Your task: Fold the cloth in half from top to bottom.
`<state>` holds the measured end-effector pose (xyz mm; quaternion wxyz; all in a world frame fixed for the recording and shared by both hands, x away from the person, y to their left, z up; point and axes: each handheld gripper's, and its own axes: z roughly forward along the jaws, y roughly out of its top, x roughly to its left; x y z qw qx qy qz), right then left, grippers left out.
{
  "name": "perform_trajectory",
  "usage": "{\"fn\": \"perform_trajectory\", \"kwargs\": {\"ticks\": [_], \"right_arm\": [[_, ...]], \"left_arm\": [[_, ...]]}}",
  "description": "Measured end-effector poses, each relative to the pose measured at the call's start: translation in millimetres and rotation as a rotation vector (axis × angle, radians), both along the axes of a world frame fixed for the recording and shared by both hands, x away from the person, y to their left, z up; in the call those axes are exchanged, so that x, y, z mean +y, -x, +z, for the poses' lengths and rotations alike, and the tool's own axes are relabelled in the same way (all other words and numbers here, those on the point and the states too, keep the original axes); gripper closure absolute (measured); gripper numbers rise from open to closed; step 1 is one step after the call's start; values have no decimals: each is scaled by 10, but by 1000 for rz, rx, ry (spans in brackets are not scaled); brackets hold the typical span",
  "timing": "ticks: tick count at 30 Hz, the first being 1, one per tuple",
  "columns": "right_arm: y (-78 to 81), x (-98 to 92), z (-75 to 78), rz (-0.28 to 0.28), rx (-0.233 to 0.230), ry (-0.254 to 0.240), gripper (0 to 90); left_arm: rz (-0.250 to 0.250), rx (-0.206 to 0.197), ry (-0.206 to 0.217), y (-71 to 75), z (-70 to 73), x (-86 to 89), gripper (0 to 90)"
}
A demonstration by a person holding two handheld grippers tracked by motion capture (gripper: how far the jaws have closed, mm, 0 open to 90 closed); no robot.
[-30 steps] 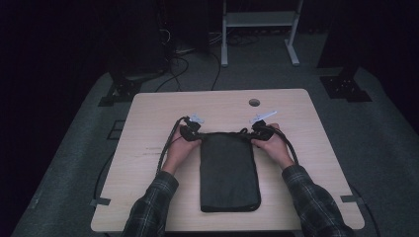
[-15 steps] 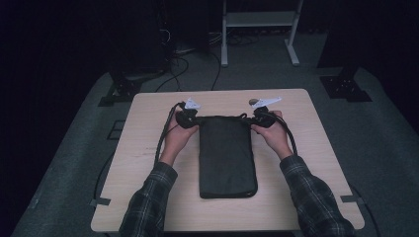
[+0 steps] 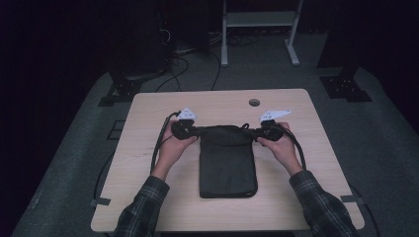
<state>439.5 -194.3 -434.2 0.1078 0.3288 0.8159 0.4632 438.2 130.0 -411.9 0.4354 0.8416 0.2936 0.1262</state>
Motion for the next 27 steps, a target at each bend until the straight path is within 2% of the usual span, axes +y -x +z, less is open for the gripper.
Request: {"fn": "perform_trajectory", "kwargs": {"ticks": [5, 10, 11, 22, 27], "right_arm": [[190, -7, -53, 29, 3, 2, 808], [371, 1, -37, 62, 1, 7, 808], [407, 6, -38, 68, 0, 7, 807], [793, -8, -68, 118, 2, 30, 805], [950, -10, -109, 146, 9, 53, 801]], "left_arm": [[-22, 2, 8, 197, -50, 37, 820], [-36, 9, 15, 384, -88, 76, 820], [-38, 18, 29, 421, -93, 87, 820], [-84, 77, 41, 820, -174, 122, 820], [-105, 103, 14, 973, -262, 114, 816]]}}
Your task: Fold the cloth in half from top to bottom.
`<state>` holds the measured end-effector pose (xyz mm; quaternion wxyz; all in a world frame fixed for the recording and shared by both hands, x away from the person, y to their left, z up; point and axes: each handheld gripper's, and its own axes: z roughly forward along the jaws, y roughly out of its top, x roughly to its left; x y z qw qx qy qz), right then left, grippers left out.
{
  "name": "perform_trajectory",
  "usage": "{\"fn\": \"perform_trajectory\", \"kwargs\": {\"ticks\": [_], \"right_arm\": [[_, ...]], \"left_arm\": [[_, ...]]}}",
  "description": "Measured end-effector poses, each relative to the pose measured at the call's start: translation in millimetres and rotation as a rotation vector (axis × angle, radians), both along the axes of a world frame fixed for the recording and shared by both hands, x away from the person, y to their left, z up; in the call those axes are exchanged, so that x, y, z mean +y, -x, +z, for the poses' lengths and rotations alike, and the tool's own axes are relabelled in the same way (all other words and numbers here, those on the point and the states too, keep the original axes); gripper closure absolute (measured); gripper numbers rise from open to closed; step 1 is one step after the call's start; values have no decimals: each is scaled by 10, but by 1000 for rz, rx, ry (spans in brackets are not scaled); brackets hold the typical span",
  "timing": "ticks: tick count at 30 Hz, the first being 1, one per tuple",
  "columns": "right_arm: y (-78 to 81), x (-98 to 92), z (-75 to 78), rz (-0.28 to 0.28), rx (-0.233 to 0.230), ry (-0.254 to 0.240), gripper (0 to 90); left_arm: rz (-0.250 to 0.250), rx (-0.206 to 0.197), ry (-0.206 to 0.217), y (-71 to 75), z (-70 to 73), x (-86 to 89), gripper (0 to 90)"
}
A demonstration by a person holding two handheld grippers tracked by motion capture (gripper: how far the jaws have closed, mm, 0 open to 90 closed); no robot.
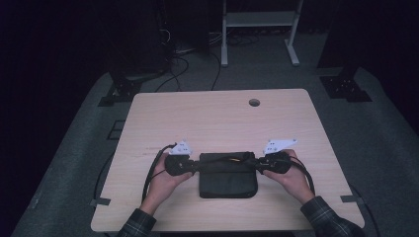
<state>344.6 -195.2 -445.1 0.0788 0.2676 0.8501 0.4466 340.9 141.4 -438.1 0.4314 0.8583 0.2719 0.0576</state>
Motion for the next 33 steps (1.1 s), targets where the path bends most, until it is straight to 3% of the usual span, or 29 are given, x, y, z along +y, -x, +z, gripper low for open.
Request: {"fn": "perform_trajectory", "kwargs": {"ticks": [8, 13, 19, 24, 28, 33], "right_arm": [[126, 19, -160, 20, 33, 56, 762], [197, -26, -180, 32, 51, 41, 685], [349, -128, -102, 35, 26, 30, 648], [473, -312, -25, 14, 15, -19, 665], [440, -389, -9, -16, 5, -32, 722], [294, -257, -9, -10, 10, -32, 762]], "left_arm": [[-27, 53, -45, 74, -170, -21, 782], [-45, 71, -53, 164, -212, -6, 727], [-65, 42, -23, 291, -80, 61, 667], [-74, 18, 11, 380, 12, 128, 679], [-52, -11, 35, 320, 70, 117, 758], [-26, -13, 37, 141, 51, 43, 799]]}}
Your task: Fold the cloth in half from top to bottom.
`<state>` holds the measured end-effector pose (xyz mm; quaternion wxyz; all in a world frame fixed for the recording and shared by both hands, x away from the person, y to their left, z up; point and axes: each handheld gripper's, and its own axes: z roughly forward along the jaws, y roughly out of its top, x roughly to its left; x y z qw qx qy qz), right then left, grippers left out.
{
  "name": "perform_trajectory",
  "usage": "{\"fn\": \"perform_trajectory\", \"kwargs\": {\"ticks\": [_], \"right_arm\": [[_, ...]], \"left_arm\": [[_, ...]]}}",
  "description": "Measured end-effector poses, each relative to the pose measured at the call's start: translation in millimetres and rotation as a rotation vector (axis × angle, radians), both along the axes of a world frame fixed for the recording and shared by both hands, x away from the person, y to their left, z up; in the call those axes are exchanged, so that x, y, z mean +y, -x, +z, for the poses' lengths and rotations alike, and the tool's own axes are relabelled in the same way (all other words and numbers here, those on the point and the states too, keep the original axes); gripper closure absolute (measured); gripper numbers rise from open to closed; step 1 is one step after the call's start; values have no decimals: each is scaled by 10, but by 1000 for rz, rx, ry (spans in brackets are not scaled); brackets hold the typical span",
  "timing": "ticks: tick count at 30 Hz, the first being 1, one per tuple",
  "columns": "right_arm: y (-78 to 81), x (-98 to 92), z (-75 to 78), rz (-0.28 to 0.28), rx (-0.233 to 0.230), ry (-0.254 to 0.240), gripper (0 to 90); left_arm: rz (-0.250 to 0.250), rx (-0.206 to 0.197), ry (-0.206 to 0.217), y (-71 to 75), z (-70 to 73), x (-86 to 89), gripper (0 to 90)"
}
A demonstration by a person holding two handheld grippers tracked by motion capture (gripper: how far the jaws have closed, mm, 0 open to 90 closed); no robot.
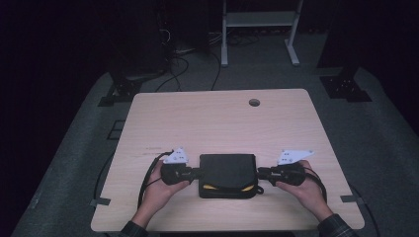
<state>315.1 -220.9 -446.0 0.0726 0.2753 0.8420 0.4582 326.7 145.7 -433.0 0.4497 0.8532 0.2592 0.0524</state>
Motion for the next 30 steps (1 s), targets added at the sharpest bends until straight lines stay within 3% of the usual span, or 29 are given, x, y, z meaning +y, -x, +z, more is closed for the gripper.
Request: {"fn": "perform_trajectory", "kwargs": {"ticks": [4, 11, 12, 15, 18, 24, 26, 30], "right_arm": [[-66, 184, -84, 33, 24, 24, 771], [14, 329, -199, 110, 34, 115, 779], [28, 323, -221, 114, 36, 122, 780], [59, 294, -246, 115, 43, 116, 777], [67, 280, -230, 109, 36, 108, 721], [50, 168, -192, 32, -4, 70, 537], [25, 110, -179, -2, -24, 63, 456], [-15, -24, -144, -70, -46, 50, 377]], "left_arm": [[-12, 33, -24, -52, -117, -85, 794], [-58, 86, -103, 117, -297, -92, 770], [-54, 84, -92, 143, -320, -86, 769], [-55, 76, -96, 181, -305, -77, 744], [-50, 52, -104, 212, -269, -64, 631], [30, -7, -86, 236, -207, 79, 395], [60, -28, -96, 228, -196, 159, 338], [133, -57, -89, 229, -182, 334, 248]]}}
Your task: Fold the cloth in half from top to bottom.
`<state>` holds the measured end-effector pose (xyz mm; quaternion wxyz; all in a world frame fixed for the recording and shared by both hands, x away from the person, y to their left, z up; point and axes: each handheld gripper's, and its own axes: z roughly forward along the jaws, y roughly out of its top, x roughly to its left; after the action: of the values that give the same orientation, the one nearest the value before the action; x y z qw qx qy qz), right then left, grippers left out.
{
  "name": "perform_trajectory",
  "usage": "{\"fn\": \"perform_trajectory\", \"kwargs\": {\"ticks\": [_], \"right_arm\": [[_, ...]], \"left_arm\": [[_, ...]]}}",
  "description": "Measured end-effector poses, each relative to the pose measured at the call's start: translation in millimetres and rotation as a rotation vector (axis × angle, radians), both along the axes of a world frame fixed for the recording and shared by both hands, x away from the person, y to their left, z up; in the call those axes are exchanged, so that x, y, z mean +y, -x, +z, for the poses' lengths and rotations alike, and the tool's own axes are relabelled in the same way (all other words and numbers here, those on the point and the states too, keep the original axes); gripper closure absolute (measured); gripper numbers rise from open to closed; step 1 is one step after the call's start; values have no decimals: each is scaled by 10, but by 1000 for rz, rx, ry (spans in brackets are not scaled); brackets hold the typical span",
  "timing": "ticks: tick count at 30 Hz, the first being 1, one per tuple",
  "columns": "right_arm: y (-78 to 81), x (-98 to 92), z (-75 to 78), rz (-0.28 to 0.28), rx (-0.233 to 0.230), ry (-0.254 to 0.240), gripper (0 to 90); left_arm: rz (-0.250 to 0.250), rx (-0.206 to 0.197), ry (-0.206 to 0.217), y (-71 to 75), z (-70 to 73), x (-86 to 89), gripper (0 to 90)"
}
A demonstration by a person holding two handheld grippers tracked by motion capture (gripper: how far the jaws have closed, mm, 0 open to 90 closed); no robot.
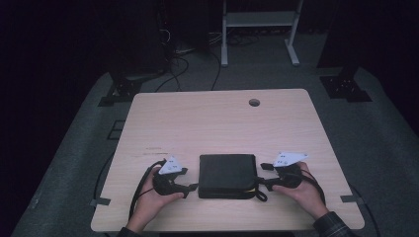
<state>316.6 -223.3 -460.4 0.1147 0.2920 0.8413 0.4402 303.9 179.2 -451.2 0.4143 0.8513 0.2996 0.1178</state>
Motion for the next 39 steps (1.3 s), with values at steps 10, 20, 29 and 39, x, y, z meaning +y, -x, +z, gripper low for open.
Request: {"fn": "perform_trajectory", "kwargs": {"ticks": [10, 20, 29, 39], "right_arm": [[-11, -356, -6, -132, -14, 5, 293], [80, -691, -144, -223, 29, 77, 200], [152, -889, -201, -275, 46, 106, 179], [168, -968, -264, -304, 42, 118, 142]], "left_arm": [[145, -1, -43, 25, -59, 535, 178], [240, 59, -103, 46, -241, 855, 115], [252, 31, -119, 58, -291, 881, 57], [243, 19, -109, 58, -323, 881, 0]]}}
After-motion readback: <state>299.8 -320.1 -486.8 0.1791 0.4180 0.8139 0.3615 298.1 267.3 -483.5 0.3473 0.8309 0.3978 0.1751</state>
